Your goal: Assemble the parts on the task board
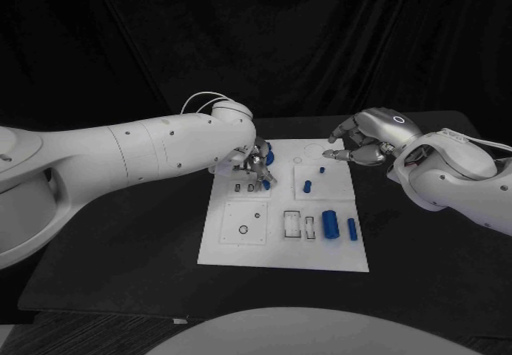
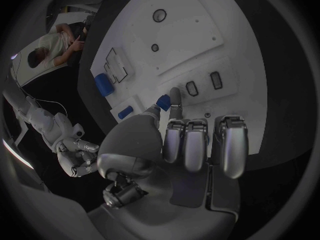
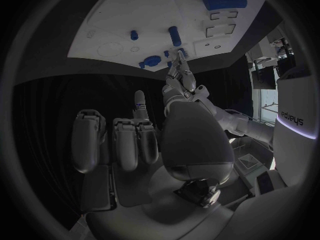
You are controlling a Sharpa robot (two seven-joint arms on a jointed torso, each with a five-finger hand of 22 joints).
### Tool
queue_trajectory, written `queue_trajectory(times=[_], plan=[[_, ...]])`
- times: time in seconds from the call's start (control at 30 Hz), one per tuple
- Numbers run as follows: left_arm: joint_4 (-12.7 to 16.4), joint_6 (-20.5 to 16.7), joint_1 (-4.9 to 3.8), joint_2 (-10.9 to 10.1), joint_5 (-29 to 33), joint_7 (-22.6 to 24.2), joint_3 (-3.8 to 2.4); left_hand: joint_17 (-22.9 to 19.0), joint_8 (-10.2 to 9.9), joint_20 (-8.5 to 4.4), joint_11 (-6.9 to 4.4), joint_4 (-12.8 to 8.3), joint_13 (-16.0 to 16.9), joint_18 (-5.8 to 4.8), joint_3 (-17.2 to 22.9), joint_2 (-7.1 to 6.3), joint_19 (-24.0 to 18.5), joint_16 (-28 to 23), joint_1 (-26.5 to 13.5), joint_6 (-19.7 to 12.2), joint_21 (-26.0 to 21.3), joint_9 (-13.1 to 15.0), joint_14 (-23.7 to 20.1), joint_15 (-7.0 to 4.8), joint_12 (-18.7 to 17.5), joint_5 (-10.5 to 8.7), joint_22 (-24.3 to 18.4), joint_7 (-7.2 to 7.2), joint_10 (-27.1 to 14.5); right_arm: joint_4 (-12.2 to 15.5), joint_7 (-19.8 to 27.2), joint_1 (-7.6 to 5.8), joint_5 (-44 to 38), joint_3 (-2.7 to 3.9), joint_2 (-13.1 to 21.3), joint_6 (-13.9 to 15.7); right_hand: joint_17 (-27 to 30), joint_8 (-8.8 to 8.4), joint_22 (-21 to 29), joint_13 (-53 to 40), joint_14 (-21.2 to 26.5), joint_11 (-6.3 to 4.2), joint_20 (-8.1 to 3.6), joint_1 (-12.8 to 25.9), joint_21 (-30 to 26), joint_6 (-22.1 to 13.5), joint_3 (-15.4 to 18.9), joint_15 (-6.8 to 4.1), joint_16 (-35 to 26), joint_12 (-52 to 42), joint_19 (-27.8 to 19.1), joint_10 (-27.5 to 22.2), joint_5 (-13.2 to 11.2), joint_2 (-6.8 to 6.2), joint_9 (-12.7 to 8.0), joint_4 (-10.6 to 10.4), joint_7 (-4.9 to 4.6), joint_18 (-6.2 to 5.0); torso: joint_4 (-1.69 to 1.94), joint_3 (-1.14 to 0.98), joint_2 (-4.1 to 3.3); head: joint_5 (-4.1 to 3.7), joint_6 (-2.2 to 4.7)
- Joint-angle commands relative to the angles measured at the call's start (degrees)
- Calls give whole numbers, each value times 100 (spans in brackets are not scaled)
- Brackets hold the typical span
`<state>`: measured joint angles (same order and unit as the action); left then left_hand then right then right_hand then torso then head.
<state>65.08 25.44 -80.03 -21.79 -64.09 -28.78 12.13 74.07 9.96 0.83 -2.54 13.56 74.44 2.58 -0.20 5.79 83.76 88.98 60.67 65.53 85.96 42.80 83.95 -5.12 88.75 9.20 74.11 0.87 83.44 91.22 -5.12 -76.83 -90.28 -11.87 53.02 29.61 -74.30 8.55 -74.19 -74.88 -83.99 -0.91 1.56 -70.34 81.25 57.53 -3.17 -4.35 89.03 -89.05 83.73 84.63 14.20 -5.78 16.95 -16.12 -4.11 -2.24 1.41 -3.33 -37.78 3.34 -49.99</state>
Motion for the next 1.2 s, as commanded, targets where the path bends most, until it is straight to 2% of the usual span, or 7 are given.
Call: queue_trajectory(times=[0.03, 0.33, 0.53, 0.9, 1.07, 1.2], plan=[[-5, 29, 16, 21, -10, 52, -6, 1593, -68, 18, -16, -154, 1556, -81, 183, -67, 182, 102, 127, 60, -49, -103, 605, -35, 125, 162, 1006, 53, 656, -5, -95, 13, -39, 5, -2, 52, -1570, 50, -1321, -1512, -601, 31, 57, 17, 101, 20, -164, 16, 97, -95, 260, 537, 96, 142, 49, -31, -14, 27, 1, -1, -2, 5, -1], [1, -8, 20, 32, -10, 100, -6, 1593, -197, 16, -26, -378, 1556, -79, 389, -106, 180, 102, 293, 128, -64, -222, 605, -42, 125, 533, 1008, 42, 656, -18, -96, 13, -39, 5, -18, 45, -1570, 50, -1321, -1512, -601, 31, 57, 17, 101, 20, -164, 16, 97, -95, 260, 537, 96, 142, 49, -31, -14, 27, -2, 3, -6, 18, -1], [4, -29, 20, 36, -10, 117, -6, 1593, -233, 12, -32, -458, 1556, -76, 475, -127, 175, 102, 350, 147, -75, -251, 605, -46, 125, 613, 1002, 36, 656, -33, -93, 13, -39, 5, -33, 42, -1570, 47, -1316, -1512, -601, 35, 61, 12, 89, 23, -160, 20, 97, -95, 254, 537, 96, 142, 48, -29, -17, 24, 0, 1, -2, 29, -1], [14, -29, 21, 21, -10, 133, -6, 1593, -280, 5, -40, -622, 1556, -74, 631, -178, 170, 102, 469, 166, -88, -284, 605, -53, 125, 636, 999, 25, 656, -48, -91, 13, -39, 5, -39, 43, -1570, 47, -1314, -1512, -601, 37, 62, 8, 83, 24, -160, 22, 97, -95, 252, 537, 96, 142, 47, -27, -17, 22, -1, 0, -4, 32, -1], [20, -33, 21, 9, -10, 131, -6, 1593, -285, -6, -55, -787, 1556, -73, 796, -232, 172, 102, 571, 223, -93, -283, 605, -64, 125, 683, 1004, 6, 656, -57, -88, 14, -39, 5, -48, 46, -1570, 47, -1314, -1512, -601, 37, 62, 8, 83, 24, -160, 22, 97, -95, 252, 537, 96, 142, 47, -27, -17, 22, -1, 1, -4, 45, -1], [29, -41, 21, -3, -10, 129, -6, 1593, -244, -28, -84, -999, 1556, -72, 1024, -315, 173, 102, 677, 285, -101, -206, 605, -90, 125, 867, 1007, -27, 656, -66, -85, 15, -39, 5, -55, 49, -1570, 45, -1311, -1512, -601, 39, 63, 0, 74, 24, -160, 23, 97, -95, 247, 537, 97, 139, 47, -23, -17, 20, 0, 2, -4, 54, -1]])
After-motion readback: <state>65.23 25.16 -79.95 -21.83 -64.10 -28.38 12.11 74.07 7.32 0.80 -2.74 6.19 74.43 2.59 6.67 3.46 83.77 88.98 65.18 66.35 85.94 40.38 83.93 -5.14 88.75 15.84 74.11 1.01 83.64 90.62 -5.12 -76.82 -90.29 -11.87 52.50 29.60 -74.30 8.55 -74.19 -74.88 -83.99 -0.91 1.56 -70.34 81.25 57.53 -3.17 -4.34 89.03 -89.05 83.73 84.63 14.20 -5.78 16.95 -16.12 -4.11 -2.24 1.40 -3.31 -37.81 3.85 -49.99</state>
